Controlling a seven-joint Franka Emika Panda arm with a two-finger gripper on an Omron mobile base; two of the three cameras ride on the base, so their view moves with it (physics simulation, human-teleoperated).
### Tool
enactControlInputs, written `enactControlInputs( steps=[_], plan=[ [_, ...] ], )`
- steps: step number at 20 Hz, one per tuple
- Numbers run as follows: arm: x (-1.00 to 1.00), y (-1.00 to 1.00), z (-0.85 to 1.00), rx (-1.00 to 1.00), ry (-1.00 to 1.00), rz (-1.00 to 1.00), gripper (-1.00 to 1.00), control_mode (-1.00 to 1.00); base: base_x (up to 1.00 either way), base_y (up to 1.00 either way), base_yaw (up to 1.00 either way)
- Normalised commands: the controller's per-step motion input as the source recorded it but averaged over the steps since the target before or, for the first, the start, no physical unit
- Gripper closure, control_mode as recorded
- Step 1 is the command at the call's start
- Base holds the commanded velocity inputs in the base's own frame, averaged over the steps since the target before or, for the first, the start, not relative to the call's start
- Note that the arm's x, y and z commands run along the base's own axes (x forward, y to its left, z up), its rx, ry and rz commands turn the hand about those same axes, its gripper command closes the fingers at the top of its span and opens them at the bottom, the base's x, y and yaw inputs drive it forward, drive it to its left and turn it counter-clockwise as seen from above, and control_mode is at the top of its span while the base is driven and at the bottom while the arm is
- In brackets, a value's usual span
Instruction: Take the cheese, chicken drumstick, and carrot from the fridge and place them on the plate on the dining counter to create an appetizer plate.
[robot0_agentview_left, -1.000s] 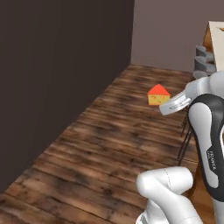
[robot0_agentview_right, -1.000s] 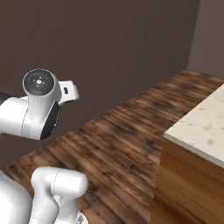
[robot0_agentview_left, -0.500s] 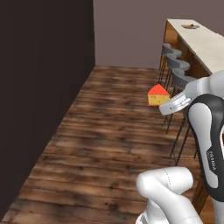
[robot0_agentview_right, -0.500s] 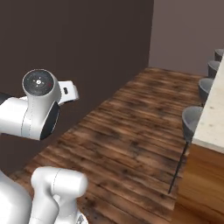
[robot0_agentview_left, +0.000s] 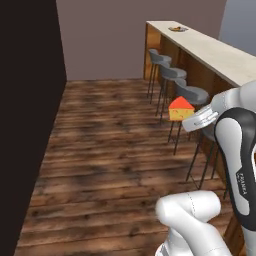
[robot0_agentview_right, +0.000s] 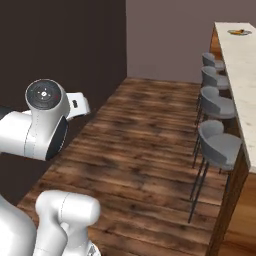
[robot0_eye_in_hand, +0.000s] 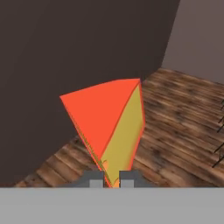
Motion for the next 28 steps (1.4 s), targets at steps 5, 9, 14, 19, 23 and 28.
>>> enactControlInputs(
  steps=[5,9,14,19,23,28],
  plan=[
    [0.00,0.00,0.00,0.00,0.00,0.00,1.00,1.00,0.78,0.62,-0.44],
    [0.00,0.00,0.00,0.00,0.00,0.00,1.00,1.00,0.79,0.68,-0.43],
    [0.00,0.00,0.00,0.00,0.00,0.00,1.00,1.00,0.81,0.72,-0.43],
    [0.00,0.00,0.00,0.00,0.00,0.00,1.00,1.00,0.81,0.77,-0.43],
    [0.00,0.00,0.00,0.00,0.00,0.00,1.00,1.00,0.79,0.77,-0.43],
    [0.00,0.00,0.00,0.00,0.00,0.00,1.00,1.00,0.72,0.75,-0.42]
  ],
)
